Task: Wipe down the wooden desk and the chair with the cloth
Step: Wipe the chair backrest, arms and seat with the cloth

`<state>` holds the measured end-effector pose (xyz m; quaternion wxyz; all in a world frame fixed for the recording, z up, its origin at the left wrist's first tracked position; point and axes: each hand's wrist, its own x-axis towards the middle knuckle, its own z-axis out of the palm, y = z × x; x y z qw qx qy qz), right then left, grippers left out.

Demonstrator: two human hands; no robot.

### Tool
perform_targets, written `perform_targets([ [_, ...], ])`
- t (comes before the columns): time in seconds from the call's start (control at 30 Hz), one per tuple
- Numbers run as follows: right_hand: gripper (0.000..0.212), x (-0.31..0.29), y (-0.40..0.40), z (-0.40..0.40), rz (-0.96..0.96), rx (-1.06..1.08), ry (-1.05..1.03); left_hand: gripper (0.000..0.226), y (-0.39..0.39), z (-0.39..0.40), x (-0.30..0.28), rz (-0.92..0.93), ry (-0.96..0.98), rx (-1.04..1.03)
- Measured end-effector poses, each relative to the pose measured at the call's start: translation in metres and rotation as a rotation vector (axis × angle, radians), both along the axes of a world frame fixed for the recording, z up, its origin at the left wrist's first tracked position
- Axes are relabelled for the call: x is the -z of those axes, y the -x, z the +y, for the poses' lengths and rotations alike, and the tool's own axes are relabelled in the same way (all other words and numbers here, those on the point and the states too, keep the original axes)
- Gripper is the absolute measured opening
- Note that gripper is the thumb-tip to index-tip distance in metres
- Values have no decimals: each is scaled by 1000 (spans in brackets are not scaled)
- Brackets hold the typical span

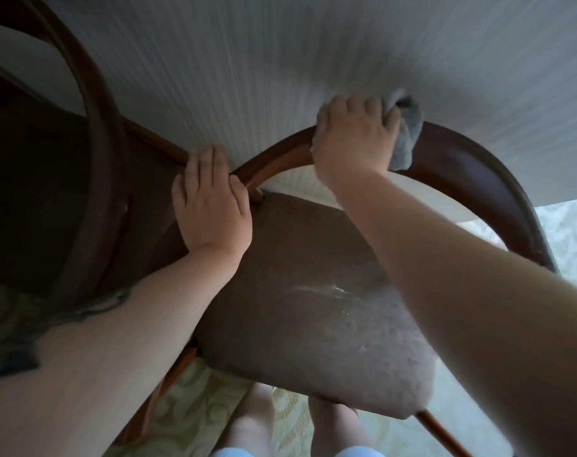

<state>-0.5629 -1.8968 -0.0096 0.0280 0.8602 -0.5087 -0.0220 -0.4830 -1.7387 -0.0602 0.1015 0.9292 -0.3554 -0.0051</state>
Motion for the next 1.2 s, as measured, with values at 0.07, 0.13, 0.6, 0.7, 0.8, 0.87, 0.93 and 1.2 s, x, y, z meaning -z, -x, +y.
perform_targets([
  [0.07, 34, -1, -30, 25, 69, -221, -163, 59, 0, -1, 1, 15, 0, 3],
  [0.13, 35, -1, -51, 48, 95, -567, -308, 61, 0, 2, 1, 15, -12, 8],
  [0.6, 31, -5, -44, 15, -4, -452, -281, 38, 1, 1, -4, 54, 43, -26],
  [0.7, 39, -2, 23, -37, -41, 45, -27, 40, -1, -1, -5, 74, 52, -10],
  [0.8, 43, 0, 40, -36, -113, 302, 41, 40, 1, -10, -7, 126, 79, -71],
  [0.87, 38, -1, 13, -20, -94, 174, -67, 40, 5, -19, -9, 146, 90, -110],
  [0.93, 32, -1, -14, 5, -72, -215, -177, 38, 10, -33, -11, 123, 82, -65],
  [1.2, 40, 5, 50, -39, -216, 150, -7, 38, 31, -99, -27, 246, 245, 282],
])
